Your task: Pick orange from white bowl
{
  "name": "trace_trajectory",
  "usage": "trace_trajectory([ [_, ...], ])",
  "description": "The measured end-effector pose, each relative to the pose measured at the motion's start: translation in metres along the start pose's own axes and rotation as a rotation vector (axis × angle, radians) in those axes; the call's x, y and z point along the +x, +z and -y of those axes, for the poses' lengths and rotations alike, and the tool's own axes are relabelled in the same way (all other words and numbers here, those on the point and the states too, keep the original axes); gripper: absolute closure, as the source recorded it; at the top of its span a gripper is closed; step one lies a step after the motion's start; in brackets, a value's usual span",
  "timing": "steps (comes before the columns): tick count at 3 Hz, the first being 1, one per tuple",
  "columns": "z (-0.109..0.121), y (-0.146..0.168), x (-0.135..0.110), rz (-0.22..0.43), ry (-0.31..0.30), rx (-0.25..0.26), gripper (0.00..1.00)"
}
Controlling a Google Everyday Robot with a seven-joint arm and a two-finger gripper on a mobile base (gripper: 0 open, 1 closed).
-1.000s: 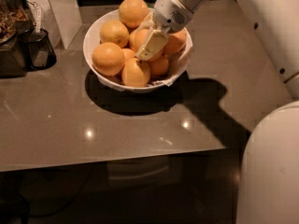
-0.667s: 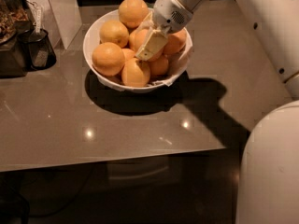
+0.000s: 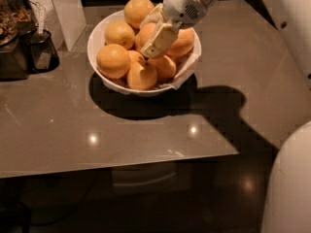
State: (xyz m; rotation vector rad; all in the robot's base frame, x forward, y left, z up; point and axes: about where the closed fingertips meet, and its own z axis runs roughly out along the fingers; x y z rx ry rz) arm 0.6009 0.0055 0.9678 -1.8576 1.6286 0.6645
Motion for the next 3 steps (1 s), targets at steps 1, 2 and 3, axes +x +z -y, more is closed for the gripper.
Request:
trace_trajectory([
  [1,-0.029,-0.034,-0.024,0.098,-0.030,0.056,1.00],
  [2,-0.050,-0.047,-0.034,0.139,-0.032,0.086,1.00],
  [3,-0.050,-0.047,-0.034,0.139,-0.032,0.086,1.00],
])
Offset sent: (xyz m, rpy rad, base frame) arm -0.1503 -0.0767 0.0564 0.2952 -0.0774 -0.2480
